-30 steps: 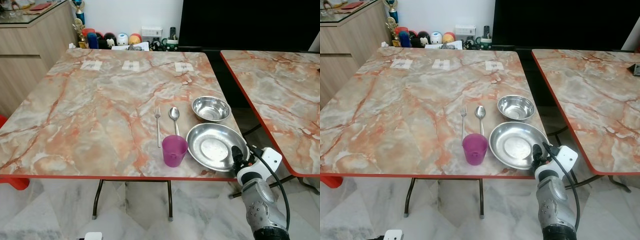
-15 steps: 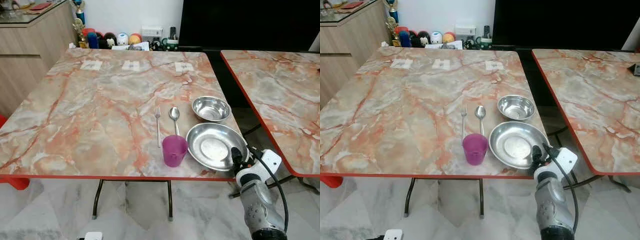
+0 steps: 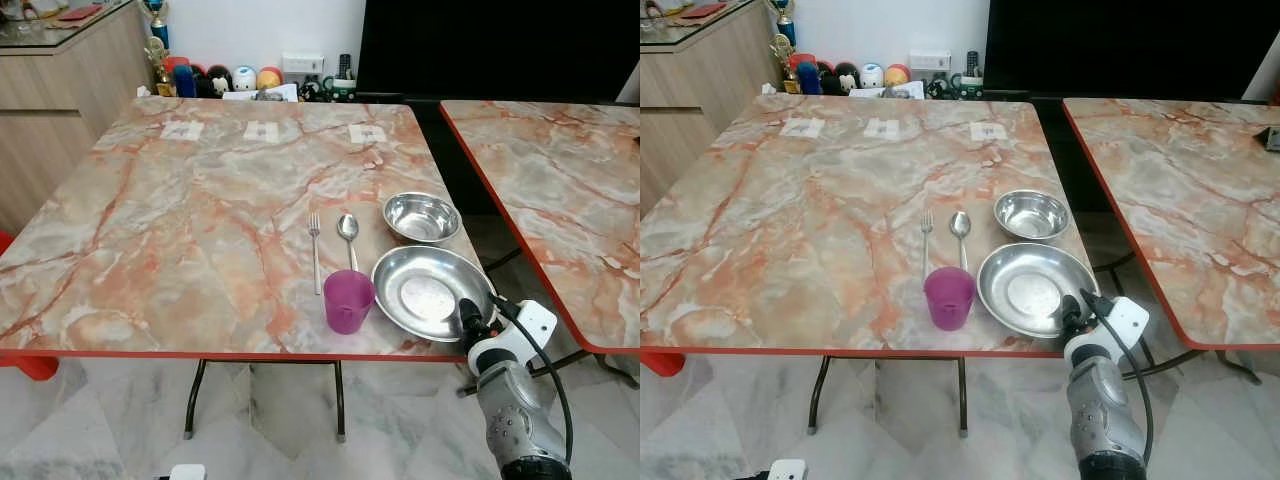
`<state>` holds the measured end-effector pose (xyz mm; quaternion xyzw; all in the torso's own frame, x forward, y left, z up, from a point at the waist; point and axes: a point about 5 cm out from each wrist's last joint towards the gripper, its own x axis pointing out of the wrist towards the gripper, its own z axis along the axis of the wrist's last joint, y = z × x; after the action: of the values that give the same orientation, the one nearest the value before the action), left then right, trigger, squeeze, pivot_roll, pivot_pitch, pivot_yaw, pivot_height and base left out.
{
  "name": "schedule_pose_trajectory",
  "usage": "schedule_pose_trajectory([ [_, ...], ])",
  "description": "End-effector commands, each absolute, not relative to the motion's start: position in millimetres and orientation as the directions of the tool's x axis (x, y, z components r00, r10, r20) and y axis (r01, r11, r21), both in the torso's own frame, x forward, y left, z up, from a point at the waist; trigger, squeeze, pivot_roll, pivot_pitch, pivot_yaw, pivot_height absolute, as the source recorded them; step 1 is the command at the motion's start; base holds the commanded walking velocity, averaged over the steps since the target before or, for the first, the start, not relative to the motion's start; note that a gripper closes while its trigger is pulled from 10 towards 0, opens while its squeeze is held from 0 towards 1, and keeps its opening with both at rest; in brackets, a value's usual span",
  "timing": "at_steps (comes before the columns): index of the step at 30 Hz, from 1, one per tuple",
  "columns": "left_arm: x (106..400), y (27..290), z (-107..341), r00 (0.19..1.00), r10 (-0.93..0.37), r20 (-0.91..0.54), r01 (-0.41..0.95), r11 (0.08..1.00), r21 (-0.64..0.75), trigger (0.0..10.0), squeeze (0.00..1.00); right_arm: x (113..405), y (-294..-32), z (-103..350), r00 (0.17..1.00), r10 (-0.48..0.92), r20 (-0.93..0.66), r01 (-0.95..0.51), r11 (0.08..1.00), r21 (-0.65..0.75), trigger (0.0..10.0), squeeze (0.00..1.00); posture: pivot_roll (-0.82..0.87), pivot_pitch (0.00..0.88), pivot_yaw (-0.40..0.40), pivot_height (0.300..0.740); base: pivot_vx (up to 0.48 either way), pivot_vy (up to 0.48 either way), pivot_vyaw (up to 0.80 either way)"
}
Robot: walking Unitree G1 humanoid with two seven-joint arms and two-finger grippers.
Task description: Setting the table
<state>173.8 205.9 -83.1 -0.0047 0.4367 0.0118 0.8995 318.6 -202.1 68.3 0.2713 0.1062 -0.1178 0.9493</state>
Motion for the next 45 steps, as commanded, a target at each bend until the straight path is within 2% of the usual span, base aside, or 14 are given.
schedule_pose_trajectory([
  [1,164,209,-87,0.589,0.015,-0.808,-0.01,1.0,0.011,10.0,0.0,318,-199,63,0.941,-0.153,-0.302,0.286,0.836,0.468,10.0,0.0,0.02,0.085,-0.046,0.74,0.0,0.0,0.0],
  [9,158,212,-89,0.576,0.019,-0.817,-0.01,1.0,0.016,10.0,0.0,318,-196,61,0.939,-0.145,-0.311,0.283,0.839,0.465,10.0,0.0,0.02,0.086,-0.045,0.74,0.0,0.0,0.0],
  [10,157,212,-89,0.575,0.019,-0.818,-0.009,1.0,0.017,10.0,0.0,318,-196,60,0.939,-0.147,-0.312,0.285,0.839,0.464,8.5,0.0,0.02,0.086,-0.045,0.74,0.0,0.0,0.0],
  [11,156,212,-90,0.572,0.019,-0.82,-0.009,1.0,0.018,10.0,0.0,318,-197,60,0.937,-0.153,-0.315,0.291,0.839,0.46,2.5,0.0,0.02,0.086,-0.045,0.74,0.0,0.0,0.0],
  [12,156,212,-90,0.571,0.02,-0.821,-0.008,1.0,0.018,10.0,0.0,318,-197,60,0.936,-0.155,-0.315,0.294,0.838,0.46,0.0,0.0,0.02,0.086,-0.045,0.74,0.0,0.0,0.0],
  [28,152,211,-92,0.563,0.017,-0.826,0.0,1.0,0.021,10.0,0.0,313,-199,60,0.937,-0.187,-0.296,0.311,0.833,0.458,0.0,0.0,0.02,0.085,-0.05,0.74,0.0,0.0,0.0],
  [37,149,210,-93,0.557,0.009,-0.831,0.015,1.0,0.021,10.0,0.0,281,-211,58,0.933,-0.242,-0.265,0.344,0.813,0.469,0.0,0.0,0.01,0.088,-0.05,0.74,0.0,0.0,0.0],
  [41,150,207,-93,0.558,0.002,-0.83,0.031,0.999,0.023,10.0,0.0,264,-220,72,0.945,-0.29,-0.152,0.327,0.798,0.507,0.0,0.0,0.0,0.09,-0.049,0.74,0.0,0.0,0.0],
  [45,152,206,-92,0.56,0.002,-0.829,0.039,0.999,0.029,10.0,0.0,262,-225,81,0.935,-0.338,-0.11,0.344,0.778,0.526,0.0,0.0,0.0,0.09,-0.049,0.74,0.0,0.0,0.0],
])
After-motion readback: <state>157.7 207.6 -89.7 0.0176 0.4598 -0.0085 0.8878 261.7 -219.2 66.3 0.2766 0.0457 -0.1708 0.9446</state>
